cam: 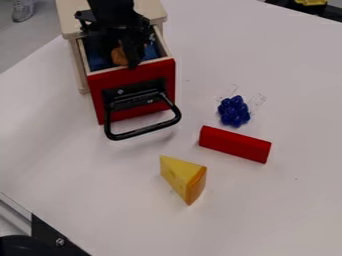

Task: Picks a brown object and places it inside a drawer

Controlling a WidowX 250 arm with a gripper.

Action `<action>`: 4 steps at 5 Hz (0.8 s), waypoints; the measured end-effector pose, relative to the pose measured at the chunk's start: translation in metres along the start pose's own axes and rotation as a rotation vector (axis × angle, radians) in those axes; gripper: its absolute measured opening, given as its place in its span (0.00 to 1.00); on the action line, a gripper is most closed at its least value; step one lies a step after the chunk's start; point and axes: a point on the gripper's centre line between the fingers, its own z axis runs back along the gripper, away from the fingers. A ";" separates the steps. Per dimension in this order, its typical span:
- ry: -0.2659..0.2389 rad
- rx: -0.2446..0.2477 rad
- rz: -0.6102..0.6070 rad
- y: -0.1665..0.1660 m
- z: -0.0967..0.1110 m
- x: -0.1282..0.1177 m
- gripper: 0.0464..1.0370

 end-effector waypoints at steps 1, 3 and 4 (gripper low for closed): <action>0.004 0.009 0.002 0.000 -0.002 0.002 0.50; 0.018 0.011 0.010 0.003 -0.005 0.009 0.85; 0.024 0.012 0.013 0.004 -0.006 0.009 0.97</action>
